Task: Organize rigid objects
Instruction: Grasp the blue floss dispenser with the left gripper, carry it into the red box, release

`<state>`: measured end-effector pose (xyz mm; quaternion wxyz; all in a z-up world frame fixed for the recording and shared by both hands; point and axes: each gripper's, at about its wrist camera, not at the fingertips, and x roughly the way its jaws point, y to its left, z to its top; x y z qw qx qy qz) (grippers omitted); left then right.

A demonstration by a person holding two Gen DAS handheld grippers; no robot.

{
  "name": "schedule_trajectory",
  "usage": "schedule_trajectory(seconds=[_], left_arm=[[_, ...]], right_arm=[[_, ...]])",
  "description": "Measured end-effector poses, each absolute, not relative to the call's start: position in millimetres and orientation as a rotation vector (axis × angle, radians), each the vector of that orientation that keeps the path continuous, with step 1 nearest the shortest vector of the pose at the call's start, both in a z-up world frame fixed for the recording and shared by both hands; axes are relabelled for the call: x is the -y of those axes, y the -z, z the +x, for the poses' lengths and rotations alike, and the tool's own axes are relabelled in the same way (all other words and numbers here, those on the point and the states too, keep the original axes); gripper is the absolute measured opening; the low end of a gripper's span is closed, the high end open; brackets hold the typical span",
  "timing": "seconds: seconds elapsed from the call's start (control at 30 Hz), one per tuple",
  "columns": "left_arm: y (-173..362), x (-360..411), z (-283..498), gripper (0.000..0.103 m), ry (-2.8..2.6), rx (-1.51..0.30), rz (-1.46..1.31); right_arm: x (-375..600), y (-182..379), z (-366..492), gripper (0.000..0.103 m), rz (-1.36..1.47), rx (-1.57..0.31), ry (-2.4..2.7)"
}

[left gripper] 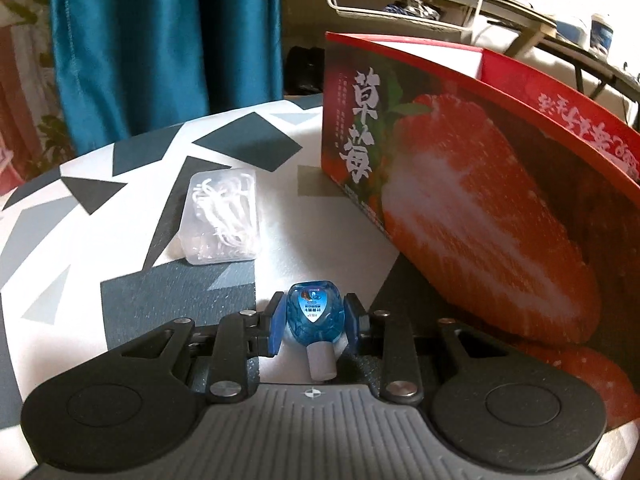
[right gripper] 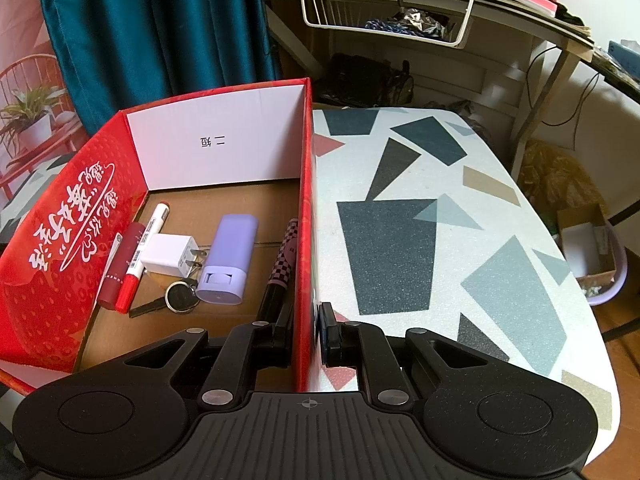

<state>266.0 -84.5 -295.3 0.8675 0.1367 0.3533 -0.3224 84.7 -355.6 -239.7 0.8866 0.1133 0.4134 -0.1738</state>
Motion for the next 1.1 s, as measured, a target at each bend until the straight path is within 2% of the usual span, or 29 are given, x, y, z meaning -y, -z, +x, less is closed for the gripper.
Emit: schedule_trajectory(seconds=[0.37, 0.63, 0.8, 1.1], left_arm=[[276, 87, 270, 0.032, 0.692, -0.715, 0.295], [207, 100, 267, 0.032, 0.781, -0.554, 0.179], [175, 135, 258, 0.032, 0.892, -0.462, 0.256], [192, 181, 243, 0.032, 0.933, -0.454, 0.423]], right_arm=[[356, 240, 85, 0.011, 0.241, -0.857, 0.359], [357, 240, 85, 0.011, 0.240, -0.857, 0.358], [358, 239, 84, 0.011, 0.244, -0.855, 0.359], [357, 237, 82, 0.010, 0.236, -0.845, 0.361]])
